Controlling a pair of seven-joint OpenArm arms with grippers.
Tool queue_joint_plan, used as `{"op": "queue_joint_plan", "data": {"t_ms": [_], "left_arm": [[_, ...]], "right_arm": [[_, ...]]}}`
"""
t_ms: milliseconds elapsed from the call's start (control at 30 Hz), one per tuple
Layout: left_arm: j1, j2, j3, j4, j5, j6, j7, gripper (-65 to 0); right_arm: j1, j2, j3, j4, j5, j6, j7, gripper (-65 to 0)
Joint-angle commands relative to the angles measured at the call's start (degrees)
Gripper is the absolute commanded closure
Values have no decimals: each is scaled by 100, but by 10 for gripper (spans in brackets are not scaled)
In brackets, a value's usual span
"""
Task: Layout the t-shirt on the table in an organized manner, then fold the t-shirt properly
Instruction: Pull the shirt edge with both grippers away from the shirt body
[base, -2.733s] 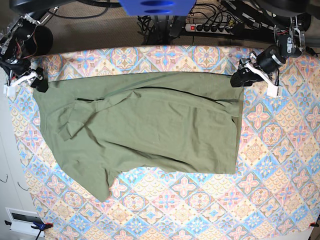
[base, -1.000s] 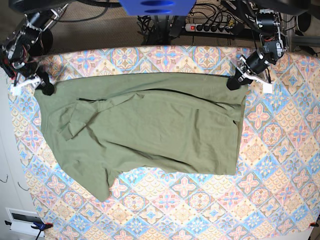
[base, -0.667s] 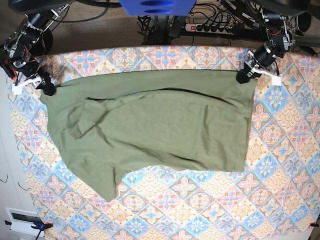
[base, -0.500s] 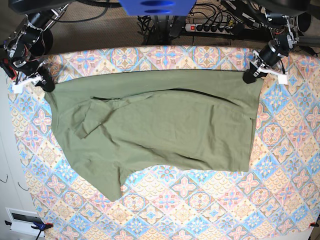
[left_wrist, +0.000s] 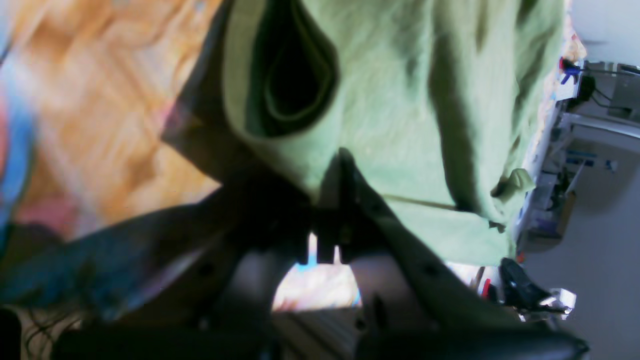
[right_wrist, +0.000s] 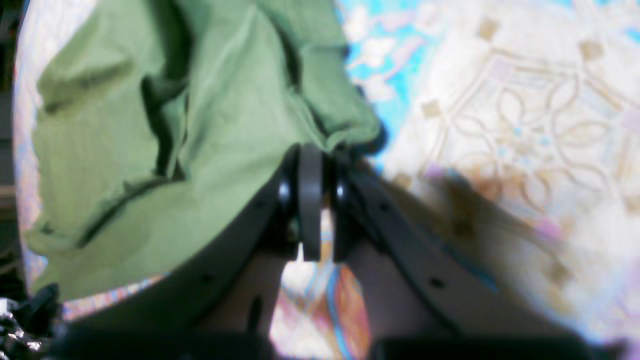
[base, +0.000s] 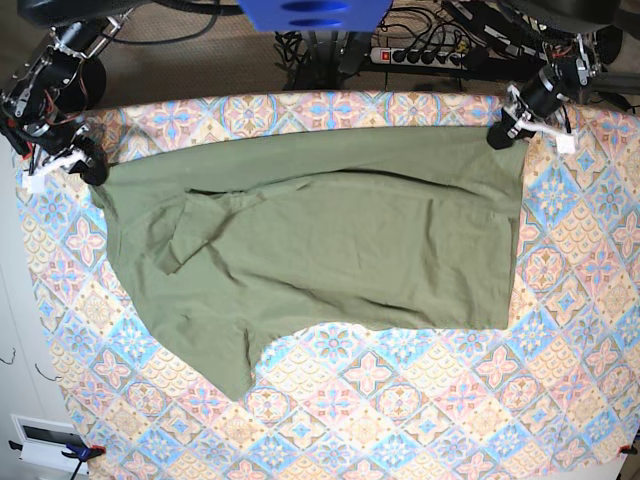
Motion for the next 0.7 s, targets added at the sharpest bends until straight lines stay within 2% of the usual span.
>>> {"op": "queue_joint_plan", "data": {"t_ms": [0,200,433,667], "left_arm": [[115,-102,-61,164,-63,-31,-41,0],[422,-111,-69,622,-63,-31,-41,0],[748,-111,-78,648,-63,-31,-41,0],[941,-111,-87,648,-63,-31,-41,0]], "right_arm": [[-107,132,65,172,28,24,49,-12],[-546,132,74,533,28,24,49,-12],[-1056,132,276,612,327,24,49,-11],[-1355,132,285,612,336,24,58,-11]]}}
